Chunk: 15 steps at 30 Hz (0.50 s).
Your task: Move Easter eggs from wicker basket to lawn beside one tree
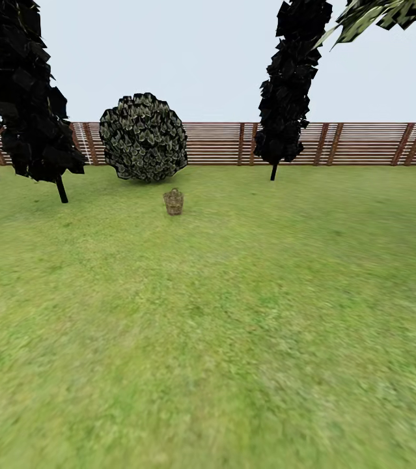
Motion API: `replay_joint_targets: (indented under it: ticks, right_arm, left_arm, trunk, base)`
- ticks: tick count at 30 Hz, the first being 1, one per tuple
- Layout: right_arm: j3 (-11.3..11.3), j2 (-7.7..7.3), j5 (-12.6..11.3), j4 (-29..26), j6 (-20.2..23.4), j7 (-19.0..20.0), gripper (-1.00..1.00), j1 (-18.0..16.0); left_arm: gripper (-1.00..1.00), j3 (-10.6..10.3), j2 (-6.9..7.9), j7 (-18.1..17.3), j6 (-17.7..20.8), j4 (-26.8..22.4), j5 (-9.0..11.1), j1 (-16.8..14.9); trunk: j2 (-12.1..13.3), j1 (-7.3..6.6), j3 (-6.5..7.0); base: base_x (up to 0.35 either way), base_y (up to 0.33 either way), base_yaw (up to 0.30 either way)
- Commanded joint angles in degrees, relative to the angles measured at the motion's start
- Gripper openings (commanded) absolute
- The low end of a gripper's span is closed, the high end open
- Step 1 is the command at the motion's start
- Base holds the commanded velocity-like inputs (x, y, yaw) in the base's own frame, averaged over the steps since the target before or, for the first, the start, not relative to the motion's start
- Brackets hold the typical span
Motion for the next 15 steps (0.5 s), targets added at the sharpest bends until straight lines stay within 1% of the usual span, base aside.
replay_joint_targets:
  ticks: [1, 4, 5, 8, 15]
  right_arm:
    - [-0.27, 0.05, -0.04, -0.14, 0.33, 0.06, 1.00, -0.01]
    - [-0.27, 0.05, -0.04, -0.14, 0.28, 0.06, 1.00, -0.01]
    - [-0.26, 0.05, -0.01, -0.14, 0.33, 0.06, 1.00, -0.01]
    - [-0.22, 0.06, 0.00, -0.14, 0.27, 0.06, 1.00, -0.01]
    - [-0.35, -0.09, 0.01, -0.21, 0.25, 0.04, 1.00, -0.01]
  left_arm:
    - [1.00, -0.48, 0.03, 0.33, 0.19, -0.05, 0.02, -0.04]
    - [1.00, -0.50, 0.06, 0.33, 1.67, -0.16, 0.01, -0.04]
    - [1.00, -0.50, 0.06, 0.33, 3.05, -0.22, 0.01, -0.04]
    - [1.00, -0.52, 0.03, 0.56, 5.30, -0.29, -0.13, -0.04]
    - [1.00, -0.54, 0.11, 0.36, 7.51, -0.33, -0.21, -0.04]
  trunk:
    - [-0.12, 0.03, -0.12]
    - [-0.12, 0.03, -0.12]
    - [-0.12, 0.03, -0.12]
    - [-0.12, 0.03, -0.12]
    - [-0.12, 0.03, -0.12]
  base:
    - [0.000, 0.000, 0.000]
    - [0.000, 0.000, 0.000]
    - [0.000, 0.000, 0.000]
    - [0.000, 0.000, 0.000]
    - [0.000, 0.000, 0.000]
